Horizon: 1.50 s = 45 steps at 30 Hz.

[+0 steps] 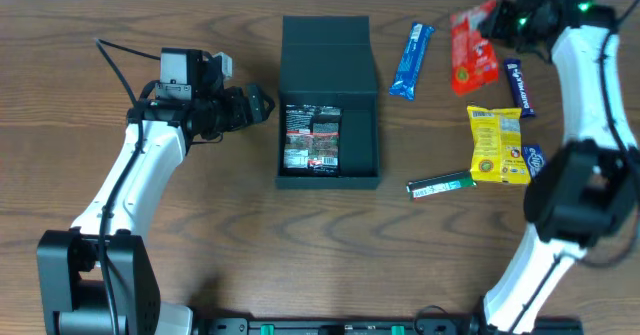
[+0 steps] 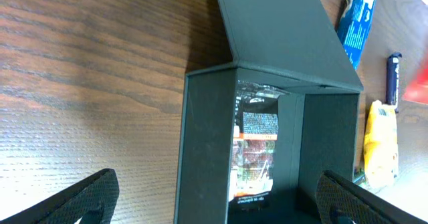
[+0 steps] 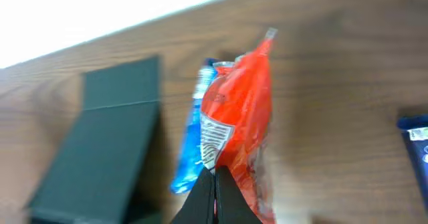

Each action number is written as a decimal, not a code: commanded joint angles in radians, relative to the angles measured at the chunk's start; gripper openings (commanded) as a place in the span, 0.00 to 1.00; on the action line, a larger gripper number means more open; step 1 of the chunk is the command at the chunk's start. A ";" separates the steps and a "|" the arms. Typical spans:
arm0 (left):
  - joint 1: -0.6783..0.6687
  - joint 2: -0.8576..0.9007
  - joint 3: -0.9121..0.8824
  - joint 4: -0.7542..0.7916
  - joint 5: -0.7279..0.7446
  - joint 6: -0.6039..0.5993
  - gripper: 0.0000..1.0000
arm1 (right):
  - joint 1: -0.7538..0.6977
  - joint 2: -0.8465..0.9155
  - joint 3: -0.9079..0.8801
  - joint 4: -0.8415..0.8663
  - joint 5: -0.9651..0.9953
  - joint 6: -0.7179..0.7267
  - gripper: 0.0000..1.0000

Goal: Pack container
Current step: 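Carry the red bag with the right gripper and lower it into the box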

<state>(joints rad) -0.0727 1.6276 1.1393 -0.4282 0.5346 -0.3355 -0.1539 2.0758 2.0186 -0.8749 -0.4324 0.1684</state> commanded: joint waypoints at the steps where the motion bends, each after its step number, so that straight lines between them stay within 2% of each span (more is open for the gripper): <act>1: 0.031 0.013 0.002 0.011 -0.017 0.025 0.95 | 0.071 -0.126 0.031 -0.044 -0.019 -0.027 0.01; 6: 0.097 0.013 0.003 0.021 -0.010 0.026 0.95 | 0.209 -0.199 0.031 -0.154 -0.174 0.076 0.02; 9: 0.133 0.012 0.003 0.022 -0.005 0.033 0.95 | 0.287 -0.196 -0.019 -0.136 -0.283 0.169 0.01; 16: 0.203 0.012 0.003 0.022 0.053 0.066 0.95 | 0.394 -0.196 -0.356 0.201 -0.392 0.446 0.01; 21: 0.250 0.012 0.003 0.022 0.090 0.087 0.95 | 0.441 -0.196 -0.578 0.472 -0.380 0.661 0.01; 26: 0.257 0.012 0.003 0.022 0.092 0.105 0.95 | 0.494 -0.196 -0.660 0.577 -0.329 0.798 0.01; 33: 0.257 0.012 0.003 0.020 0.092 0.112 0.95 | 0.569 -0.196 -0.674 0.545 -0.184 0.875 0.01; 39: 0.257 0.012 0.003 0.020 0.092 0.131 0.95 | 0.575 -0.196 -0.681 0.411 -0.113 0.869 0.01; 45: 0.257 0.012 0.003 0.021 0.092 0.135 0.95 | 0.576 -0.177 -0.692 0.408 -0.109 0.806 0.01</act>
<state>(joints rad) 0.1818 1.6279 1.1393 -0.4076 0.6216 -0.2276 0.4175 1.8862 1.3319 -0.4736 -0.5579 1.0134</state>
